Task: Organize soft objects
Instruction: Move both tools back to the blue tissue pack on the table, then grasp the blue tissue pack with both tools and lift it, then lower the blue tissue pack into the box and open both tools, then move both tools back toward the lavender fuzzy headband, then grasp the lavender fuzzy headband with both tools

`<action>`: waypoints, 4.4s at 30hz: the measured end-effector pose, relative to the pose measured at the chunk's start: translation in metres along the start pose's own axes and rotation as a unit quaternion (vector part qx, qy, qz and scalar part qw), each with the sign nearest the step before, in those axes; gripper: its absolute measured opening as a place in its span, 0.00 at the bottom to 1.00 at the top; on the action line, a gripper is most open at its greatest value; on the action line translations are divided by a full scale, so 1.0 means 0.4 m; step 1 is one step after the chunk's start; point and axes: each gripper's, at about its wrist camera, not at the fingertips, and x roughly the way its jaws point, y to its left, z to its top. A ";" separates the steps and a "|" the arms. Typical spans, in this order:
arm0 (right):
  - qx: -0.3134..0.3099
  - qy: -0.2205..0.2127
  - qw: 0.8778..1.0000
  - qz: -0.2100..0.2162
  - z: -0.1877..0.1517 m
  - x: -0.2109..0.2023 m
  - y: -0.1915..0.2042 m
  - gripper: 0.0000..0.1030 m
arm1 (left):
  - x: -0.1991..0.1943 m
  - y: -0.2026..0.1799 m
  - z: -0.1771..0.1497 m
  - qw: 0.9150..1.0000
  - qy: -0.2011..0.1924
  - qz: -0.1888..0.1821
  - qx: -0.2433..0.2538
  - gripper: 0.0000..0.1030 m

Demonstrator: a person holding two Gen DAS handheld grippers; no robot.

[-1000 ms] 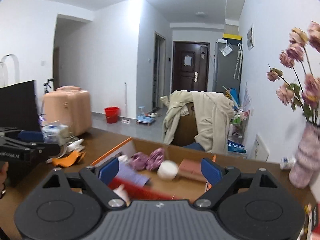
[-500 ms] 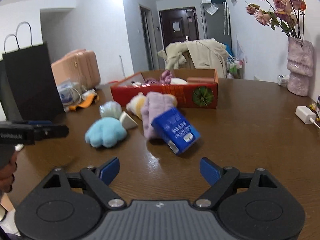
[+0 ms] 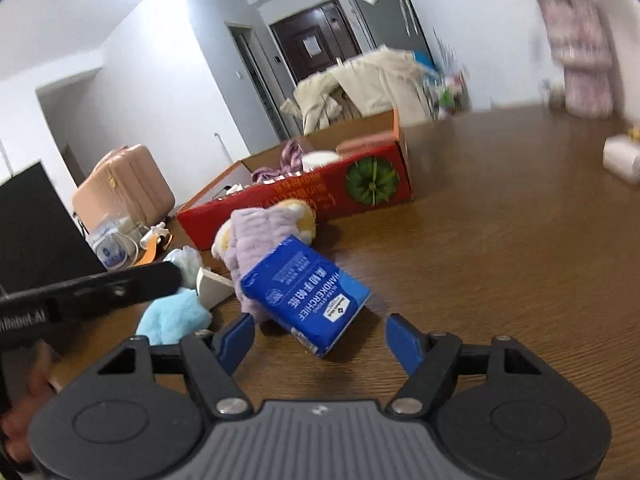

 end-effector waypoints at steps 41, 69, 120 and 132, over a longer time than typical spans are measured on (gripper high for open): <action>-0.033 -0.041 0.998 0.044 0.217 -0.078 0.019 0.21 | 0.063 0.078 0.118 0.983 0.038 -0.085 -0.161 0.22; -0.054 0.146 0.987 0.032 0.578 0.702 0.164 0.31 | 0.405 0.596 0.360 0.969 0.118 0.109 -0.186 0.30; -0.081 -0.002 0.996 -0.032 0.016 0.128 0.174 0.62 | -0.031 0.108 0.012 0.989 -0.047 0.136 0.011 0.80; -0.307 0.038 0.948 -0.070 0.046 0.010 0.112 0.26 | 0.008 0.101 -0.006 0.997 -0.005 0.061 -0.039 0.77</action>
